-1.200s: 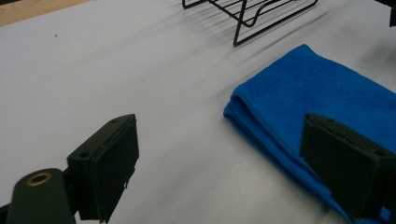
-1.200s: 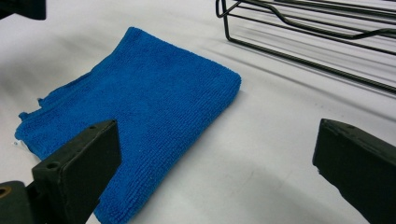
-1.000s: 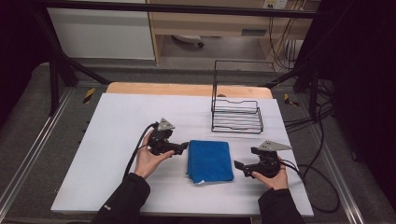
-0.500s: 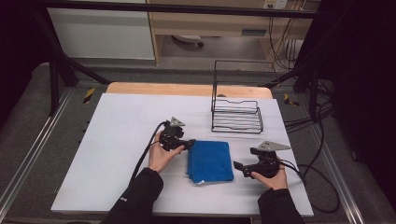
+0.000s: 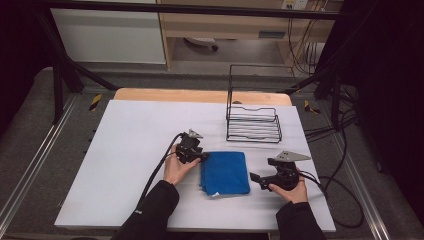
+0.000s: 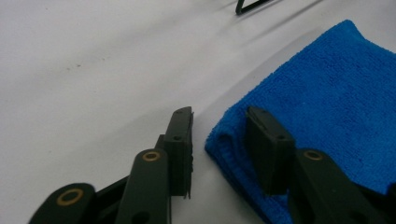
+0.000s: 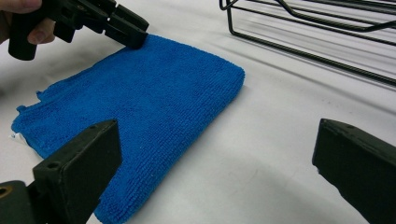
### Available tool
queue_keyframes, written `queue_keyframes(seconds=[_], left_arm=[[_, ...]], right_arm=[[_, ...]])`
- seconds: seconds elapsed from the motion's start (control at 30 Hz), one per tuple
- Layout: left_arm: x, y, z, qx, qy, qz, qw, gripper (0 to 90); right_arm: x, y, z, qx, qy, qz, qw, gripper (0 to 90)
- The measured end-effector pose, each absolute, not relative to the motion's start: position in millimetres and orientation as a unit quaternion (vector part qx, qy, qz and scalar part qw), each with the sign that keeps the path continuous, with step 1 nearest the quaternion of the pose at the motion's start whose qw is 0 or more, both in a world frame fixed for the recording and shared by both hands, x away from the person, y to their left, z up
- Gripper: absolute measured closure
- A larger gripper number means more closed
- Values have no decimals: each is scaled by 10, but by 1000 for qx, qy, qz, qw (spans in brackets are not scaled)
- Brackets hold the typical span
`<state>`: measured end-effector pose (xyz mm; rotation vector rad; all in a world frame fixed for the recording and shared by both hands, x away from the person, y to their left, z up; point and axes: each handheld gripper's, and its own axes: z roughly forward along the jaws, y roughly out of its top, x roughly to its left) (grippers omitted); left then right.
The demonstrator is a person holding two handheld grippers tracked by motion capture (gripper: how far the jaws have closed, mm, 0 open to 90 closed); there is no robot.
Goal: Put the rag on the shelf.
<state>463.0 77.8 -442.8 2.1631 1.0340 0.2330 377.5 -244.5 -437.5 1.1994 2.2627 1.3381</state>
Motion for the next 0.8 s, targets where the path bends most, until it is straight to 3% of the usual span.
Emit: queue_keyframes(seconds=[0.27,0.5,0.8], left_arm=[[4623,744,-4449,839,400,89,359,681],[4596,726,-4446,842,397,83,356,776],[4577,705,-4461,842,394,91,357,810]], right_arm=[[3783,-2446,-4374,412,776,460,126,22],[3791,-2451,-4361,417,772,462,127,15],[3856,-2393,-4317,426,766,460,143,8]])
